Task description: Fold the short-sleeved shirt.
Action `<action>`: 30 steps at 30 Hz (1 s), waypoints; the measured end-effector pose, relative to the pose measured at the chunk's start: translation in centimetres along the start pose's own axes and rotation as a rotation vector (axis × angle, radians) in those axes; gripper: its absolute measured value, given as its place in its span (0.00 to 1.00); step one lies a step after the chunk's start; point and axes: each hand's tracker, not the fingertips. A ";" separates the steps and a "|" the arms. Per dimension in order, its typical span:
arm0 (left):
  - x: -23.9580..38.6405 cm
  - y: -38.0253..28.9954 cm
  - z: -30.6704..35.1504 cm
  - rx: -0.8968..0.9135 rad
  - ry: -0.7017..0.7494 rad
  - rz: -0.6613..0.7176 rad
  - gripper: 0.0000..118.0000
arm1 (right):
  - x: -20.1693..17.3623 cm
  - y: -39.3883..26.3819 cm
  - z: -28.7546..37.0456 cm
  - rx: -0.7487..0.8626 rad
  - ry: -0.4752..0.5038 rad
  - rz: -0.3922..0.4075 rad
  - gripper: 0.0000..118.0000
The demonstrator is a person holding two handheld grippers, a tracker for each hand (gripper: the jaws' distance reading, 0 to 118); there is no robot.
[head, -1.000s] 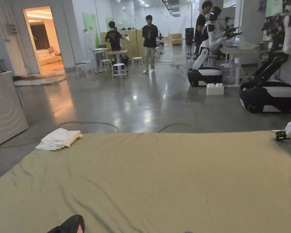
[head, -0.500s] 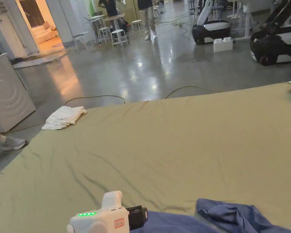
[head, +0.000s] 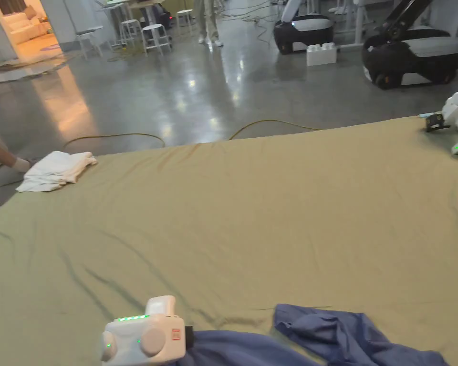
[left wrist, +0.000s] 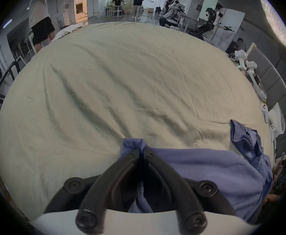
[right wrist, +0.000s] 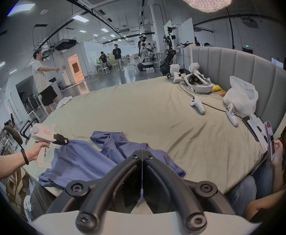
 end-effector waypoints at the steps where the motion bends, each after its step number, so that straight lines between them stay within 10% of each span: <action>1: 0.2 -0.1 -0.4 -0.009 0.020 -0.013 0.04 | -0.1 0.7 -1.0 -0.012 0.032 0.018 0.01; 3: 0.5 0.1 -1.1 -0.037 0.036 -0.050 0.04 | -0.6 2.5 -3.7 -0.061 0.075 0.070 0.06; 6: 1.1 0.7 -1.1 -0.072 0.055 -0.109 0.04 | -1.6 5.0 -10.4 -0.190 0.149 0.099 0.66; 7: 1.3 0.9 -1.2 -0.079 0.061 -0.122 0.04 | -1.9 5.4 -12.8 -0.225 0.177 0.094 0.67; 13: 1.4 1.3 -1.3 -0.105 0.066 -0.164 0.04 | -3.9 5.8 -28.1 -0.497 0.150 -0.010 0.67; 20: 0.0 0.8 -1.2 -0.073 0.015 -0.117 0.04 | -5.8 1.5 -33.3 -0.597 0.008 0.261 0.61; 23: -0.1 1.0 -1.3 -0.071 0.006 -0.083 0.04 | -6.8 1.8 -32.6 -0.593 0.004 0.260 0.01; 30: -1.6 -0.5 6.0 0.132 -0.092 -0.021 0.03 | -5.0 3.8 -27.3 -0.493 0.113 0.124 0.01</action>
